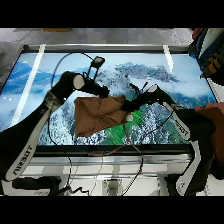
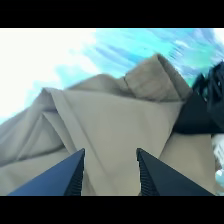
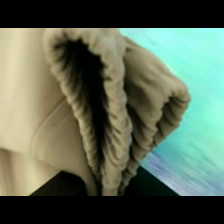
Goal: Fold the clothes and pants, and hang the long-sleeved shirts on hangers.
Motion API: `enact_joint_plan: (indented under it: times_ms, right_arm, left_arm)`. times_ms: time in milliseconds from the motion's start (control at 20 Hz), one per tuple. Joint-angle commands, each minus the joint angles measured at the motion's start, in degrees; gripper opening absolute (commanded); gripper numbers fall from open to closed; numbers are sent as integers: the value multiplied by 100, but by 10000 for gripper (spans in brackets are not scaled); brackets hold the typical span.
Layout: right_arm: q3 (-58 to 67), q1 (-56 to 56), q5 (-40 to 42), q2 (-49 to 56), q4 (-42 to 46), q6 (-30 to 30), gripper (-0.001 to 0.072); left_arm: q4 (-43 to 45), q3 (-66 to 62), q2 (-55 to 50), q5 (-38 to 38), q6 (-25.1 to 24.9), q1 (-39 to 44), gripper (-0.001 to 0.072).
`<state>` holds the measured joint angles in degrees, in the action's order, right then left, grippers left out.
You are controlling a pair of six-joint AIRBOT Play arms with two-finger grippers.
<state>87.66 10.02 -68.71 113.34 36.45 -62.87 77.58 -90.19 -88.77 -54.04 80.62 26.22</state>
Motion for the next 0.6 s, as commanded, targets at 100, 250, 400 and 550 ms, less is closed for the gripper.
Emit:
enact_joint_plan:
  times_ms: [100, 250, 400, 550]
  right_arm:
    - [555, -275, -1126, -31, -3123, 1014, 22]
    - [734, -931, -1587, -304, -4004, 1001, 22]
    - [732, -1860, -1698, -951, -4113, 953, 22]
    - [732, -2931, -1655, -1716, -4011, 776, 23]
  left_arm:
    - [85, -2, 566, -151, -2, -581, 351]
    - [85, -2, 879, -330, -2, -772, 351]
    - [85, -2, 1123, -411, -2, -837, 351]
    - [85, -2, 1279, -411, -2, -839, 352]
